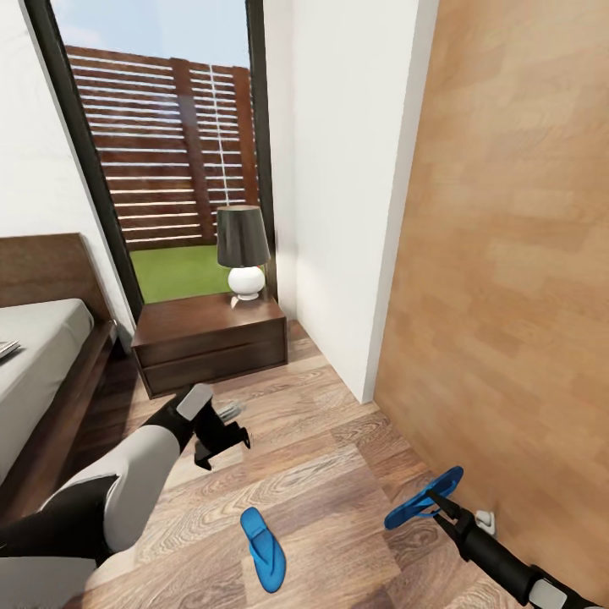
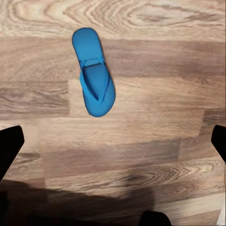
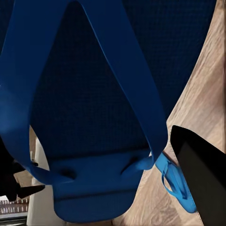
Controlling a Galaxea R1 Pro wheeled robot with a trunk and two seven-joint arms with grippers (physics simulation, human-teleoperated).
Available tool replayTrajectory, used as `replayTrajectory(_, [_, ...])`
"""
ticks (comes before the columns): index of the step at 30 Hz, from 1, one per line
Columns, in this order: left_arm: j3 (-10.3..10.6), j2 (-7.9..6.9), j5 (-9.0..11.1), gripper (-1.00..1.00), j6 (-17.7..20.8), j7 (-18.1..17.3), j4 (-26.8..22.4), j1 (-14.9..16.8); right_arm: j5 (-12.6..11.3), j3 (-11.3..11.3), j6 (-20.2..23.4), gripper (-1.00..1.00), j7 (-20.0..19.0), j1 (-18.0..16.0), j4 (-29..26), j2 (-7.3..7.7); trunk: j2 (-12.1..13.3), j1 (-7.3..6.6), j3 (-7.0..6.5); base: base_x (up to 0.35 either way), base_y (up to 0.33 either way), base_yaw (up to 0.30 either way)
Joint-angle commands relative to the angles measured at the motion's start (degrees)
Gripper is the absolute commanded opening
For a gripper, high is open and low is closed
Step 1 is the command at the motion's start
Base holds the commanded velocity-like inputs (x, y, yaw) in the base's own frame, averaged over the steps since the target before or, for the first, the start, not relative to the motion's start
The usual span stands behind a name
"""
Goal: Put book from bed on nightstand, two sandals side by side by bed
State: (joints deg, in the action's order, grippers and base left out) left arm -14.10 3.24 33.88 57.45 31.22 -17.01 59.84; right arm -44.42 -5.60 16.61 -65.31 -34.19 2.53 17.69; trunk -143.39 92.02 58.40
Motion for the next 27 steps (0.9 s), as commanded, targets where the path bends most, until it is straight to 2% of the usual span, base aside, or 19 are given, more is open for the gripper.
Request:
replayTrajectory(1, [-1.5, 0.14, 0.6, 1.00, 0.1, 1.7, -0.1, 0.0, 0.1, -0.4, 0.6, -1.00, -0.3, -0.1, 0.2, 0.11, 0.0, -0.01, 0.06, 0.000, 0.000, 0.000])
replayTrajectory(2, [-3.9, 0.42, 0.6, 1.00, 0.1, 3.3, -0.1, 0.0, 0.1, -0.4, 0.6, -1.00, -0.3, -0.1, 0.1, 0.22, 0.0, -0.01, 0.06, 0.000, 0.000, 0.000])
replayTrajectory(5, [-7.2, 1.35, 0.7, 1.00, 0.0, 4.9, -0.2, 0.0, 0.2, -0.3, 0.5, -1.00, -1.2, -0.1, 0.0, 0.34, 0.0, -0.01, 0.06, 0.000, 0.000, 0.000])
replayTrajectory(7, [-8.4, 1.95, 0.7, 1.00, 0.0, 5.3, -0.3, 0.0, 0.2, -0.3, 0.5, -1.00, -2.1, -0.1, 0.0, 0.38, 0.0, -0.01, 0.06, 0.000, 0.000, 0.000])
replayTrajectory(10, [-9.3, 2.82, 0.6, 1.00, -0.2, 5.9, -0.3, 0.0, 0.2, -0.3, 0.5, -1.00, -2.9, -0.1, 0.1, 0.40, 0.0, -0.01, 0.06, 0.000, 0.000, 0.000])
replayTrajectory(14, [-9.9, 3.81, 0.4, 1.00, -1.5, 6.4, -0.2, 0.0, 0.2, -0.3, 0.5, -1.00, -3.7, -0.1, 0.2, 0.38, -0.1, 0.09, 0.94, 0.000, 0.000, 0.000])
replayTrajectory(16, [-10.3, 3.82, 0.4, 1.00, -1.9, 6.4, -0.2, 0.0, 0.1, -0.3, 0.5, -1.00, -3.9, -0.1, 0.2, 0.36, -0.1, 0.14, 1.39, 0.000, 0.000, 0.000])
replayTrajectory(18, [-11.1, 3.73, 0.4, 1.00, -2.4, 6.5, -0.2, 0.0, 0.0, -0.3, 0.4, -1.00, -4.1, -0.1, 0.2, 0.31, -0.1, 0.19, 1.83, 0.000, 0.000, 0.000])
replayTrajectory(19, [-12.3, 3.63, 0.4, 1.00, -2.7, 6.5, -0.1, 0.0, 0.0, -0.3, 0.4, -1.00, -4.3, -0.1, 0.1, 0.30, -0.1, 0.22, 2.05, 0.000, 0.000, 0.000])
replayTrajectory(23, [-13.9, 3.62, 0.3, 1.00, -2.9, 6.5, -0.1, 0.0, -0.4, -0.3, 0.4, -1.00, -4.4, -0.1, 0.1, 0.28, -0.2, 0.32, 2.94, 0.000, 0.000, 0.000])
replayTrajectory(27, [-14.5, 3.75, 0.4, 1.00, -3.0, 6.5, -0.1, 0.0, -0.4, -0.4, 0.3, -1.00, -7.9, -0.1, 0.1, 0.31, -0.3, 0.43, 3.82, 0.000, 0.000, 0.000])
